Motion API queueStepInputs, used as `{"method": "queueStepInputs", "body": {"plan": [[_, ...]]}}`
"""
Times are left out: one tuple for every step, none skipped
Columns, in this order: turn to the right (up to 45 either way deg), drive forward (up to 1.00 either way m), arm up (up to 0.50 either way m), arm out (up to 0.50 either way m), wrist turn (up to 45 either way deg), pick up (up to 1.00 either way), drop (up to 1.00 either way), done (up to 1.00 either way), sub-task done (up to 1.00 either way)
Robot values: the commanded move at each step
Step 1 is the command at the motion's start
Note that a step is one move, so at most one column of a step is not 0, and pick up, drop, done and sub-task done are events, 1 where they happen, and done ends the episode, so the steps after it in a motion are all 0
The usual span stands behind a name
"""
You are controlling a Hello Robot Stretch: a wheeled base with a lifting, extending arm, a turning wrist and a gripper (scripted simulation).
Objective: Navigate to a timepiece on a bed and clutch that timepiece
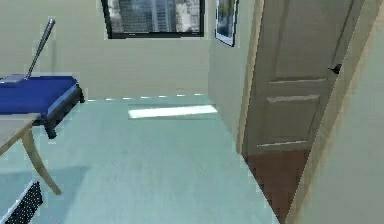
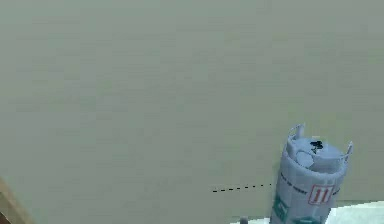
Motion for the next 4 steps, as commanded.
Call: {"method": "queueStepInputs", "body": {"plan": [[0.0, 1.0, 0.0, 0.0, 0.0, 0.0, 0.0, 0.0, 0.0], [6.0, 0.0, 0.0, 0.0, 0.0, 0.0, 0.0, 0.0, 0.0], [0.0, 0.05, 0.0, 0.0, 0.0, 0.0, 0.0, 0.0, 0.0], [45.0, 0.0, 0.0, 0.0, 0.0, 0.0, 0.0, 0.0, 0.0]]}}
